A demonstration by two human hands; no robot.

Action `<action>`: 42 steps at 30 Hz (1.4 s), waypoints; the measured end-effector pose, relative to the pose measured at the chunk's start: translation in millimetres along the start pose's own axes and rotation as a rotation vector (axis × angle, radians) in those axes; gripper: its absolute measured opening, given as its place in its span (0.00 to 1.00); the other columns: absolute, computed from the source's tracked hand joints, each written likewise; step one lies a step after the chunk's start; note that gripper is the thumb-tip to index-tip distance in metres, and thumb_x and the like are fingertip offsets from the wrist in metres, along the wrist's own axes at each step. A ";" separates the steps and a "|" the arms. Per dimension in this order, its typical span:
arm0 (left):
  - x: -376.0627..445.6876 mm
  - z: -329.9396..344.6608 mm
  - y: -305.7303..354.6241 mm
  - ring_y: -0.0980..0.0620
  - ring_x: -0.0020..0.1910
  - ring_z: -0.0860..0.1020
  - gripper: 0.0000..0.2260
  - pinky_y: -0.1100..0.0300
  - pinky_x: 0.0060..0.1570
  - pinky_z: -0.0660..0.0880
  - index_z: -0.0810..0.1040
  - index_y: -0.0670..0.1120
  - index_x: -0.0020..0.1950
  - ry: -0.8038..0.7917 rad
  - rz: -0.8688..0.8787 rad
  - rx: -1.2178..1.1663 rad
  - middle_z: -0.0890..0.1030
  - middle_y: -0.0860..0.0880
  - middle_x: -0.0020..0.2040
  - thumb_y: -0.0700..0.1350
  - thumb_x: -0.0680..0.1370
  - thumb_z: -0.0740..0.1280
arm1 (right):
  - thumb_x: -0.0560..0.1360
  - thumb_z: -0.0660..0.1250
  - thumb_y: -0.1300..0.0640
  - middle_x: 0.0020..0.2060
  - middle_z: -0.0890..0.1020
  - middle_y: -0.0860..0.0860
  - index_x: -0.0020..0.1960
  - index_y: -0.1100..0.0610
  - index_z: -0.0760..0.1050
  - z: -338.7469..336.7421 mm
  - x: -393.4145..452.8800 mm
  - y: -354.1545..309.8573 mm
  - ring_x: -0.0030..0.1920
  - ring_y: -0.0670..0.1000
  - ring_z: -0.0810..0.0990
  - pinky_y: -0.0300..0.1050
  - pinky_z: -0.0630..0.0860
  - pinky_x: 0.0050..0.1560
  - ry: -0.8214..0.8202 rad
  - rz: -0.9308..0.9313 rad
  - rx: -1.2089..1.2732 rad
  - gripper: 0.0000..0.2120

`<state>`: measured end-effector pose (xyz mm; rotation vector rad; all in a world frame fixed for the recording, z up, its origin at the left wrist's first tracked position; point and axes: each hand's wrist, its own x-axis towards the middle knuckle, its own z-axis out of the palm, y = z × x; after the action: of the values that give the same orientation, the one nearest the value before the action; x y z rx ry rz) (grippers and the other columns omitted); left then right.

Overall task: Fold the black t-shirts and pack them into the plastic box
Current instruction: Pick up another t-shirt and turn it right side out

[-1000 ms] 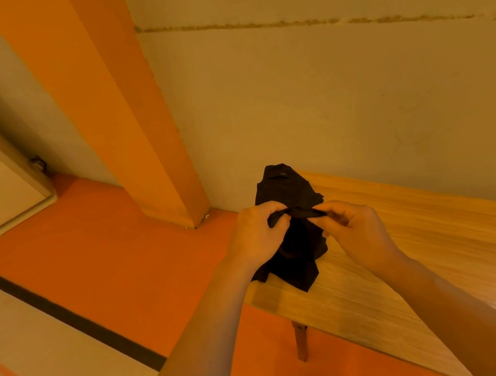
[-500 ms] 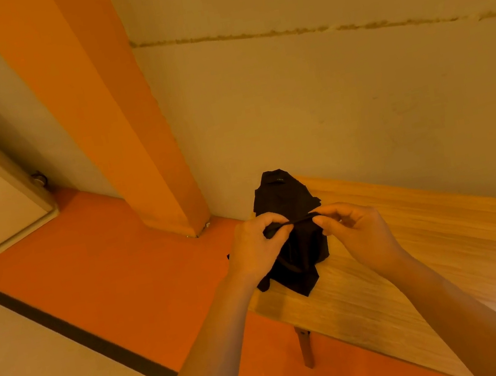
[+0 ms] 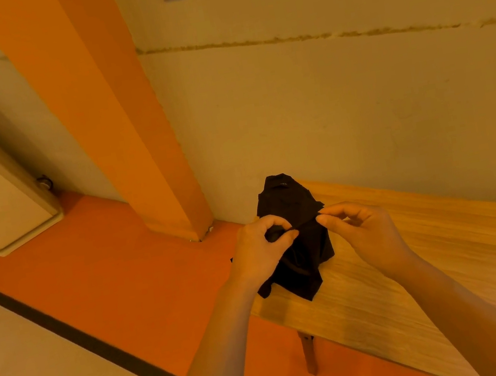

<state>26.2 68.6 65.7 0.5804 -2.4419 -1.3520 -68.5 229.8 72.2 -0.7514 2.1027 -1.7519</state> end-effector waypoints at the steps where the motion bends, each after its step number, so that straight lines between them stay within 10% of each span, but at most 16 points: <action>1: 0.2 -1.3 0.6 0.65 0.50 0.76 0.09 0.74 0.49 0.71 0.81 0.51 0.54 -0.033 -0.023 -0.041 0.80 0.57 0.49 0.46 0.74 0.73 | 0.74 0.69 0.59 0.44 0.82 0.40 0.45 0.45 0.80 0.1 0.0 0.7 0.45 0.38 0.80 0.29 0.75 0.44 -0.012 -0.008 -0.025 0.08; 8: -1.2 -15.8 15.0 0.68 0.62 0.70 0.20 0.76 0.56 0.69 0.71 0.52 0.71 -0.240 0.005 -0.067 0.75 0.58 0.65 0.43 0.79 0.66 | 0.73 0.69 0.56 0.41 0.84 0.43 0.57 0.43 0.75 9.2 1.3 -5.2 0.46 0.39 0.82 0.32 0.76 0.48 -0.248 0.025 -0.100 0.14; 18: -19.6 -21.2 -2.9 0.70 0.53 0.76 0.19 0.74 0.47 0.72 0.74 0.52 0.67 -0.031 -0.019 -0.128 0.80 0.57 0.55 0.38 0.78 0.66 | 0.75 0.69 0.61 0.39 0.84 0.53 0.46 0.46 0.80 5.0 4.8 -7.6 0.41 0.49 0.81 0.33 0.77 0.43 -0.140 -0.035 -0.122 0.09; 24: -25.0 -15.9 6.8 0.59 0.50 0.79 0.15 0.63 0.48 0.77 0.74 0.52 0.66 -0.085 0.102 -0.131 0.81 0.53 0.50 0.41 0.81 0.63 | 0.74 0.69 0.57 0.41 0.85 0.49 0.60 0.44 0.76 17.5 3.8 -9.6 0.44 0.48 0.83 0.41 0.80 0.48 -0.428 0.015 -0.195 0.16; 32: -25.0 -14.3 -31.8 0.58 0.38 0.72 0.05 0.67 0.36 0.64 0.81 0.47 0.50 0.188 0.193 0.309 0.74 0.56 0.38 0.41 0.76 0.67 | 0.75 0.68 0.58 0.37 0.84 0.47 0.49 0.42 0.78 10.5 6.9 -13.3 0.43 0.46 0.82 0.35 0.78 0.45 -0.162 -0.016 -0.140 0.11; 36: -33.1 -16.5 -45.4 0.58 0.41 0.76 0.11 0.71 0.36 0.66 0.80 0.47 0.58 0.258 0.101 0.190 0.78 0.55 0.43 0.40 0.79 0.63 | 0.76 0.68 0.58 0.41 0.85 0.52 0.50 0.45 0.80 0.8 13.1 -10.9 0.46 0.52 0.83 0.46 0.79 0.50 -0.062 0.017 -0.098 0.08; 42: -45.7 -31.0 -32.9 0.65 0.48 0.80 0.11 0.70 0.43 0.76 0.81 0.53 0.57 0.161 0.072 -0.098 0.83 0.59 0.49 0.40 0.78 0.67 | 0.76 0.68 0.58 0.44 0.85 0.52 0.52 0.49 0.81 -5.0 19.4 -5.6 0.46 0.47 0.82 0.31 0.77 0.42 -0.029 0.079 -0.124 0.08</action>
<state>86.5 51.9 51.0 0.5494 -2.2344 -1.3328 -86.0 222.1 80.6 -0.7115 2.2064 -1.5731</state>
